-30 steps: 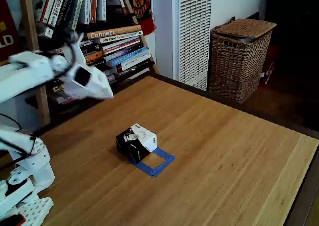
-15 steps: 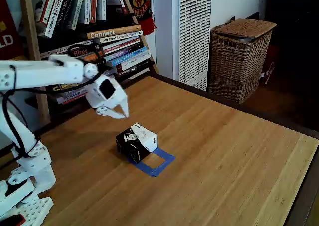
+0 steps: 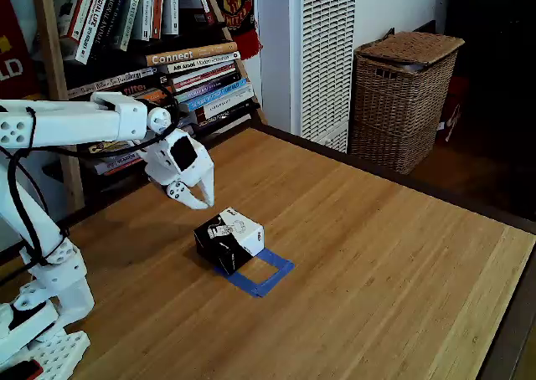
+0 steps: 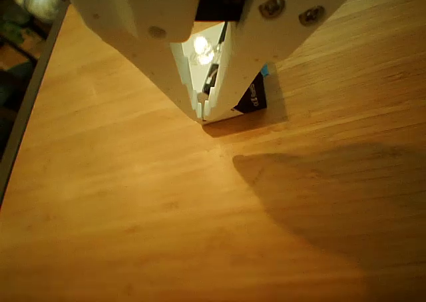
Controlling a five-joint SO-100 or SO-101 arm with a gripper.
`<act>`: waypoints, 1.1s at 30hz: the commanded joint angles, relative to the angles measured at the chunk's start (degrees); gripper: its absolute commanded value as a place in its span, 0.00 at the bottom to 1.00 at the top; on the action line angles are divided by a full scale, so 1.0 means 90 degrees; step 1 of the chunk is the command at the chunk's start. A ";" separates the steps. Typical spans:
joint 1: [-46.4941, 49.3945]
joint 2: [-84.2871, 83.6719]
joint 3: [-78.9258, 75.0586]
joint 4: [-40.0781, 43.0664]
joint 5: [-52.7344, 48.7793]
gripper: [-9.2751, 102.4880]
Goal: Push the box on top of the target
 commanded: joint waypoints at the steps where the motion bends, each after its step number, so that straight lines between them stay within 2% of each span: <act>1: -0.0039 -0.0010 -0.0068 0.0117 -0.0137 0.08; 11: 0.0068 -0.1025 -0.0674 0.0166 -0.0459 0.08; 33: 0.0967 -0.0918 -0.1104 0.0596 -0.0996 0.08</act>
